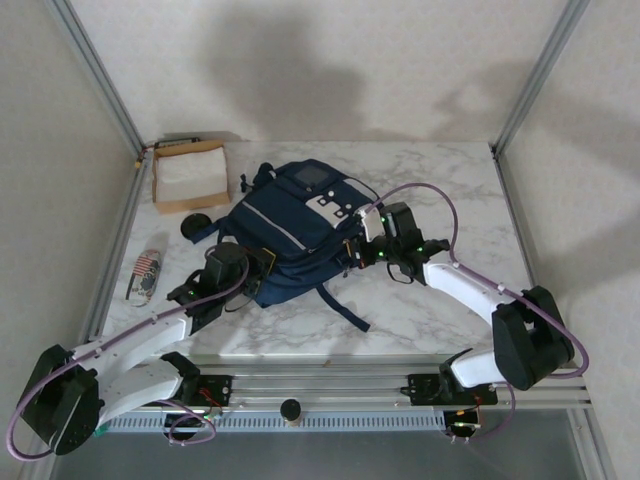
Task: Pack the student bag
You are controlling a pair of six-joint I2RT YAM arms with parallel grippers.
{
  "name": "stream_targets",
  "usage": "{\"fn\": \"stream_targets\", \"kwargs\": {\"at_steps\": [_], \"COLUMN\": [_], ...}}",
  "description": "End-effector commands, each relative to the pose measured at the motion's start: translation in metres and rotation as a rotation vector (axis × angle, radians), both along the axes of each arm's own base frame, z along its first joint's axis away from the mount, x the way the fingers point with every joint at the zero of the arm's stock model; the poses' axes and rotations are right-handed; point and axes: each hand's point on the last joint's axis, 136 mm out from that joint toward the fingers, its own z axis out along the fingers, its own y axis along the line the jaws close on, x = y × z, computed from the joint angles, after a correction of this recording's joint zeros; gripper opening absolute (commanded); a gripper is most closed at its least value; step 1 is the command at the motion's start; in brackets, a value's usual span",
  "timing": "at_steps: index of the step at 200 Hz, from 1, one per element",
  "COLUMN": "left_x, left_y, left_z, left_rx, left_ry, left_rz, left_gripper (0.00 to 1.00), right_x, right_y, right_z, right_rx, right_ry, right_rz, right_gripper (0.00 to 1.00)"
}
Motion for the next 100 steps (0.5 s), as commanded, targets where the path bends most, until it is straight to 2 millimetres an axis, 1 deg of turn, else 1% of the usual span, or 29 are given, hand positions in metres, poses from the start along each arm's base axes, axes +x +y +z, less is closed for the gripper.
{"fn": "stream_targets", "kwargs": {"at_steps": [1,8,17,23,31,45,50,56,61,71,78,89,100], "left_x": [0.014,0.016,0.017,0.018,0.018,0.019,0.019,0.019,0.02,0.021,0.021,0.023,0.023], "left_y": [0.041,0.038,0.038,0.039,0.039,0.034,0.03,0.027,0.024,0.02,0.019,0.015,0.013], "left_z": [-0.013,-0.011,-0.011,-0.01,-0.012,-0.011,-0.01,-0.011,-0.01,-0.01,-0.011,-0.006,-0.005], "left_rx": [0.151,0.143,0.159,0.177,0.196,0.196,0.189,0.186,0.185,0.19,0.192,0.184,0.178], "left_ry": [0.01,-0.003,0.001,0.001,0.01,0.001,-0.003,0.001,-0.002,-0.001,0.004,-0.015,-0.018], "left_rz": [0.139,0.127,0.126,0.123,0.115,0.087,0.073,0.063,0.053,0.035,0.029,0.014,0.009], "left_gripper": [0.0,0.0,0.0,0.0,0.0,0.0,0.0,0.0,0.0,0.0,0.0,0.0,0.0], "right_x": [-0.001,-0.006,-0.013,-0.016,-0.019,-0.017,-0.014,-0.008,-0.006,-0.002,0.002,0.009,0.012], "right_y": [-0.032,-0.026,-0.017,-0.014,-0.012,-0.006,-0.005,-0.004,0.001,0.016,0.022,0.035,0.042], "right_z": [0.008,0.017,0.028,0.034,0.04,0.056,0.059,0.06,0.059,0.055,0.051,0.052,0.049], "right_rx": [-0.003,0.043,0.094,0.121,0.14,0.196,0.217,0.235,0.249,0.261,0.254,0.294,0.34], "right_ry": [0.033,0.049,0.078,0.101,0.129,0.134,0.151,0.188,0.224,0.288,0.323,0.348,0.394], "right_rz": [-0.145,-0.123,-0.084,-0.077,-0.075,-0.081,-0.113,-0.173,-0.198,-0.203,-0.234,-0.238,-0.281], "right_gripper": [0.2,0.27,0.36,0.38,0.37,0.42,0.43,0.48,0.5,0.51,0.51,0.55,0.58]}}
